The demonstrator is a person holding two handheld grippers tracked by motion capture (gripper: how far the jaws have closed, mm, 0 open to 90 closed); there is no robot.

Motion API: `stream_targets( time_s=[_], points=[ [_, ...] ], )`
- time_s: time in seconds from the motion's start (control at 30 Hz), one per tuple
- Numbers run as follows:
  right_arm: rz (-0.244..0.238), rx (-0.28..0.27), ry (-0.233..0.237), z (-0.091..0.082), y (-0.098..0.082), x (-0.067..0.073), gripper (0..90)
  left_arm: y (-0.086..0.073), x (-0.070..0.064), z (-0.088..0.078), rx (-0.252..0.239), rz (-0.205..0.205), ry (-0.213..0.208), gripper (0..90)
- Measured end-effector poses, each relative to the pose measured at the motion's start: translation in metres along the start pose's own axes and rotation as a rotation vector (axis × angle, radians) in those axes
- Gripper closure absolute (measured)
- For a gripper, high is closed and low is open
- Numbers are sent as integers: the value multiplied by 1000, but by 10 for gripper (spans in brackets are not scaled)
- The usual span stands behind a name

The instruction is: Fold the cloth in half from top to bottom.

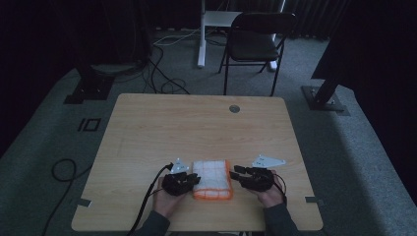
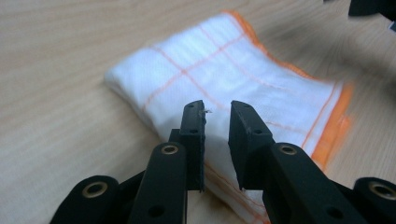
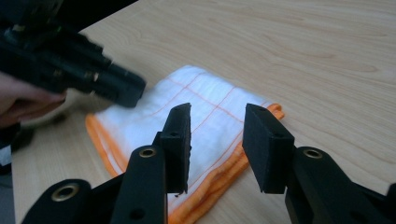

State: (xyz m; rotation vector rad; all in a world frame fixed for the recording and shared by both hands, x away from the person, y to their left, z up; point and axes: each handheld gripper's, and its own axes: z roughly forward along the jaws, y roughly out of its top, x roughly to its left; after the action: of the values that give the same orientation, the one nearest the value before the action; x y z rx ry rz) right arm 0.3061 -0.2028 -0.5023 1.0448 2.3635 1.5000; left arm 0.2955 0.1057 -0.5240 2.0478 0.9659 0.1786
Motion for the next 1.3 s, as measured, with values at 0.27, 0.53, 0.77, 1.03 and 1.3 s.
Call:
stream_targets(
  time_s=[0.27,0.53,0.77,1.03,1.3],
  points=[
    [5,-5,-41,3,1,-5,601,-12,-2,-6,-3,2,15,760],
    [1,5,-101,5,-2,-11,573,-16,14,-15,-24,8,75,730],
    [23,14,-126,5,-9,-19,556,-21,34,-19,-61,15,158,720],
    [40,37,-144,9,-14,-24,549,-23,44,-22,-70,20,208,701],
    [54,64,-158,15,-22,-30,549,-23,48,-25,-86,22,248,678]
  ],
)
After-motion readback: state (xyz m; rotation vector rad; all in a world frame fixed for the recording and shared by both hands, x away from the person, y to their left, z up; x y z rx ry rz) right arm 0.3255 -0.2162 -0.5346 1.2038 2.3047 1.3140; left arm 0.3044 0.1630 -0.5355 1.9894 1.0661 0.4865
